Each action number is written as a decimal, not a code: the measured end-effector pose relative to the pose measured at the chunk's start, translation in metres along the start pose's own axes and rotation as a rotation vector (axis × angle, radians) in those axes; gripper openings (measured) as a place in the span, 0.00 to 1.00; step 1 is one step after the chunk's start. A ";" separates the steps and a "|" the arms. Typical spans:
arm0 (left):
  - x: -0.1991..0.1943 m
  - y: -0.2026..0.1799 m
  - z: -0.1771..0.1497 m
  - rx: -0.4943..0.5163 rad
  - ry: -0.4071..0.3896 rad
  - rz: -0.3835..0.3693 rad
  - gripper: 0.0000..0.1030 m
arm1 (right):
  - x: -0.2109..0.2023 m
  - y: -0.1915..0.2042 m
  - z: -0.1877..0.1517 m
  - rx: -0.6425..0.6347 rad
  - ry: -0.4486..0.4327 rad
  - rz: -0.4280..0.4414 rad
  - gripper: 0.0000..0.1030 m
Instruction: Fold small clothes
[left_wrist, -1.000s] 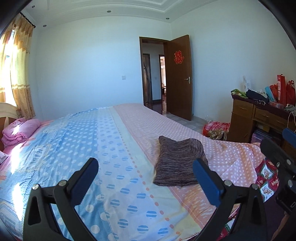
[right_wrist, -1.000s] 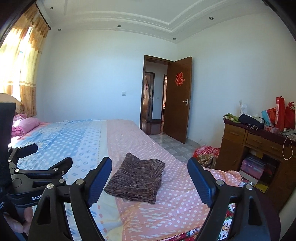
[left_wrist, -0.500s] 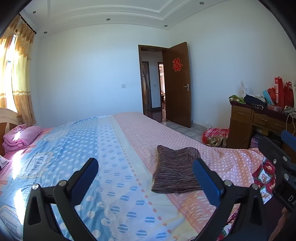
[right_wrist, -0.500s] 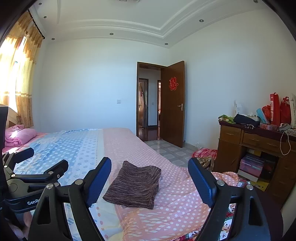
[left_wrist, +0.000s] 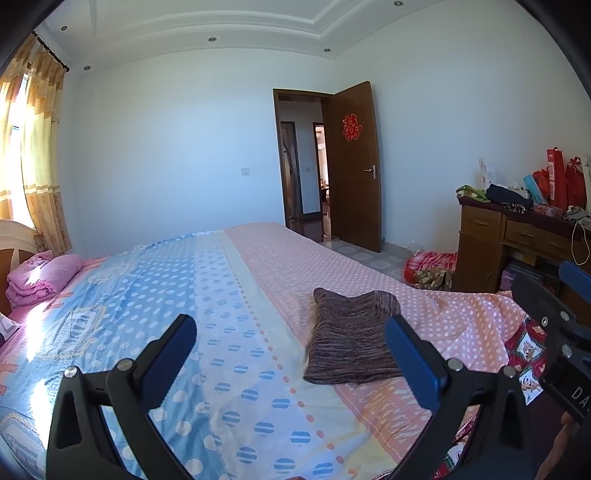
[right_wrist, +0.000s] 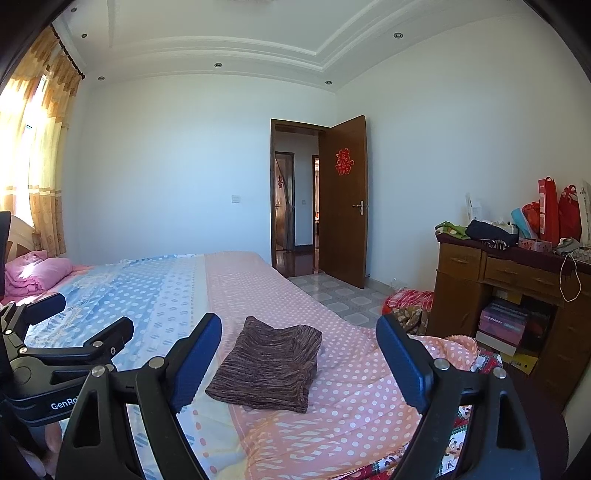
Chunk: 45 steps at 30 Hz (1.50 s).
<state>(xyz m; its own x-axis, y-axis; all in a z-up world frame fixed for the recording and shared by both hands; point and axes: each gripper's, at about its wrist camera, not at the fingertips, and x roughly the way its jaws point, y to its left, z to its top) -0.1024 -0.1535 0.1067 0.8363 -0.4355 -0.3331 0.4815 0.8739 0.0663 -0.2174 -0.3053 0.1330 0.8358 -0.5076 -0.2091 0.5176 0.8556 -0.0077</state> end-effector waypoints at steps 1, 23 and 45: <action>0.000 0.000 0.000 -0.001 0.000 -0.001 1.00 | 0.001 0.000 0.000 0.000 0.001 0.001 0.84; 0.002 -0.001 0.000 0.011 0.006 0.006 1.00 | 0.004 0.001 -0.002 -0.001 0.013 0.012 0.84; 0.014 0.001 -0.007 0.034 0.039 0.020 1.00 | 0.012 -0.002 -0.007 -0.006 0.037 0.014 0.84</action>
<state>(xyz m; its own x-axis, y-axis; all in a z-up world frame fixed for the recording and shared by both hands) -0.0923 -0.1567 0.0956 0.8354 -0.4083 -0.3681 0.4737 0.8744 0.1050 -0.2097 -0.3121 0.1237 0.8355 -0.4916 -0.2456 0.5050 0.8631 -0.0099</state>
